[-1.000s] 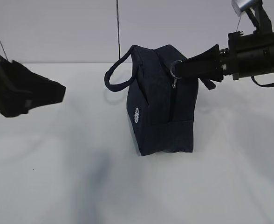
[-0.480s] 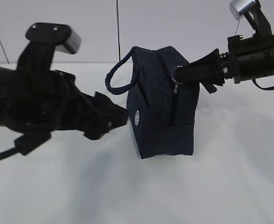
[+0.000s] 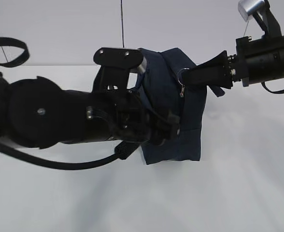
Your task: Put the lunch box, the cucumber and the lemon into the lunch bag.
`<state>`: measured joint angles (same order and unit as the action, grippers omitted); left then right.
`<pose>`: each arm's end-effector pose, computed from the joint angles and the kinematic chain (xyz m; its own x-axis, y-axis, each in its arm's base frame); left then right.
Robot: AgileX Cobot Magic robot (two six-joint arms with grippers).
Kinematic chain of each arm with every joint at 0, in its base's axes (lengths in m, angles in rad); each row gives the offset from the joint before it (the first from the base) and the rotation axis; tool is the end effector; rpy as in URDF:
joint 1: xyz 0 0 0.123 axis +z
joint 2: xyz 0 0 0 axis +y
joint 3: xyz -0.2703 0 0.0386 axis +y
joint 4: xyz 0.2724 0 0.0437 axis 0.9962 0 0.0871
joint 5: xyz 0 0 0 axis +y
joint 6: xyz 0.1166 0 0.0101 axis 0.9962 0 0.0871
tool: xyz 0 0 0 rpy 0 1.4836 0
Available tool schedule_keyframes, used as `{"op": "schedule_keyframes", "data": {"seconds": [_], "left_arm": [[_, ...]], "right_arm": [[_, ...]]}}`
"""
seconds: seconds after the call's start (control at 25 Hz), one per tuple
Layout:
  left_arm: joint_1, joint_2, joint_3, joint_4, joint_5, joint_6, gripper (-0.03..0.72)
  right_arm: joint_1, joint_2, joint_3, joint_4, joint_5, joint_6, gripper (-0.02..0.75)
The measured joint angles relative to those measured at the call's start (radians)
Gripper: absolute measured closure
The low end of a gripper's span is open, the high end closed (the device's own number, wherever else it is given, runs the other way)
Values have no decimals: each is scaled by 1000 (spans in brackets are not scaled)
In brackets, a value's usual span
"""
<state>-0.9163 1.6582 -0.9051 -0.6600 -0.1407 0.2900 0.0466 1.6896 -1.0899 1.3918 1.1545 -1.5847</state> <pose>0.2452 -0.3031 0.1730 -0.5658 0.1528 -0.8103 0.5823 0.7698 -0.2613 0.3464 0.1216 0.2294 -0.4618 -0.2053 -0.8629 -0.8565 0.3559 0.3738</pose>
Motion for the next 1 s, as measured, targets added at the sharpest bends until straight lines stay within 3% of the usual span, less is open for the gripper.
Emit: {"op": "schedule_keyframes", "data": {"seconds": [0.24,1.0], "left_arm": [[0,96,-70,-20,-44,0,251],[38,158,-78,-53,-51,56,306]], "right_arm": [[0,0,0,0,0,4,731],[0,0,0,0,0,9,731]]}}
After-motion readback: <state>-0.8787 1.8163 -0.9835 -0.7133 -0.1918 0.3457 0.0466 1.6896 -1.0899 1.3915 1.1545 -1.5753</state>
